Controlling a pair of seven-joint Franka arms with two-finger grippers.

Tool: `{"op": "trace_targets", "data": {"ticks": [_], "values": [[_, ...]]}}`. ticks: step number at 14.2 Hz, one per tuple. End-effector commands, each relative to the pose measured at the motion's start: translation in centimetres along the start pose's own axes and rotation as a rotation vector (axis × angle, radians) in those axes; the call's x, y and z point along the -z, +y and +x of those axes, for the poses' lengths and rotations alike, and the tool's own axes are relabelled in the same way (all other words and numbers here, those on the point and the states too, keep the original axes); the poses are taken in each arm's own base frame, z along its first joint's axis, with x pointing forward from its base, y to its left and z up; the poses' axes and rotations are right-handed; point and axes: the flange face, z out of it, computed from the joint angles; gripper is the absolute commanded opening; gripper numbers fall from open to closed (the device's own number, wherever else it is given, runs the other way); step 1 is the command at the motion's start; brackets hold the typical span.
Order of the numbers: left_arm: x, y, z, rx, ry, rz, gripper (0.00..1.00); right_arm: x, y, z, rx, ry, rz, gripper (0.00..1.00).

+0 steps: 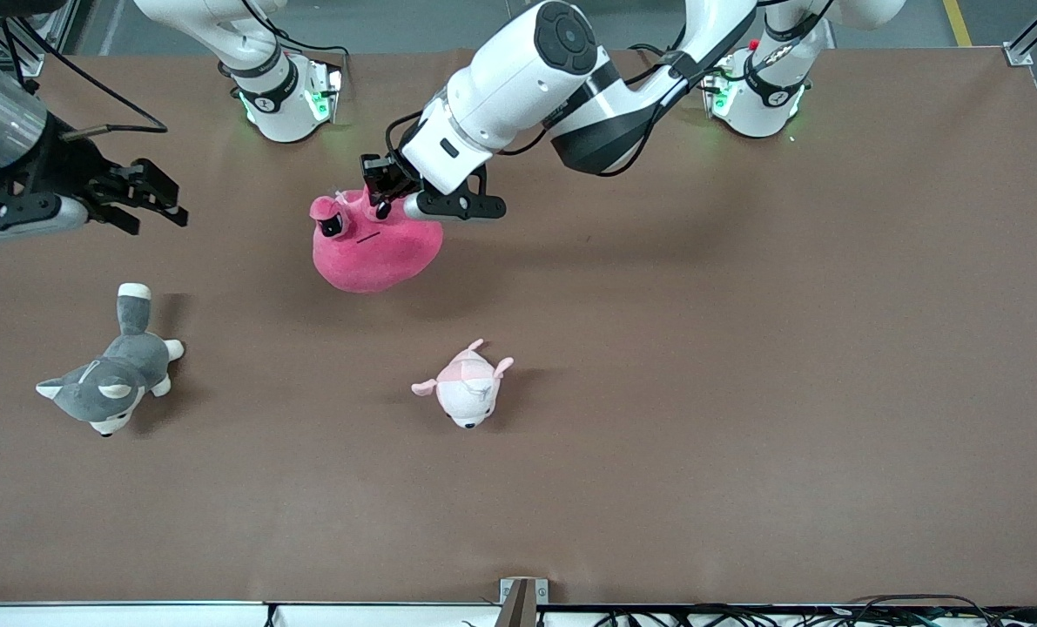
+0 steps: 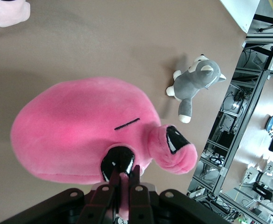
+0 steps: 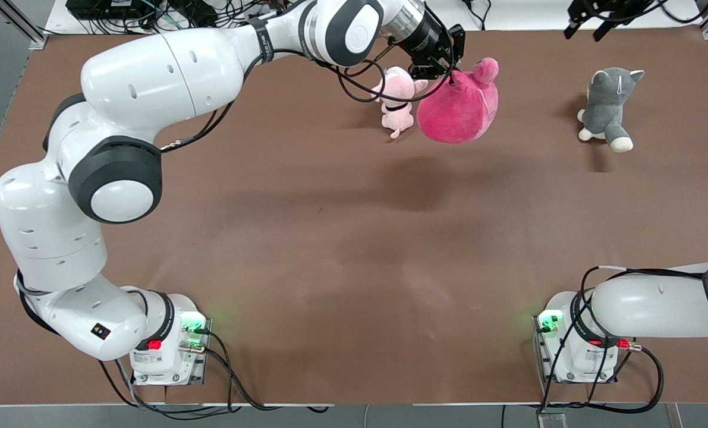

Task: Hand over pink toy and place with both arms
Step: 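Lift the pink plush with the left gripper toward the right gripper, then grasp the pink plush with the right gripper beside the left gripper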

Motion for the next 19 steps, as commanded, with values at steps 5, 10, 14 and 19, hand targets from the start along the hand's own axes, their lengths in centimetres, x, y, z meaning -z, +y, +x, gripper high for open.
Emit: {"op": "trace_targets", "data": {"ticks": [5,10,14,19], "values": [[0.2,0.6,0.4,-0.003,0.007,-0.016,0.00,-4.3,-3.6,2.4,-0.009,-0.077,0.202,0.67],[-0.5,0.2,0.6,0.001,0.002,-0.006,0.00,-5.1,-7.7,2.5,-0.080,-0.120,0.329,0.67],[-0.6,0.1,0.7,0.000,0.003,-0.006,0.00,-6.3,-10.6,2.4,-0.033,-0.136,0.307,0.67],[-0.6,0.1,0.7,0.000,0.002,-0.005,0.00,-8.7,-12.4,2.4,0.013,-0.163,0.237,0.67]]}}
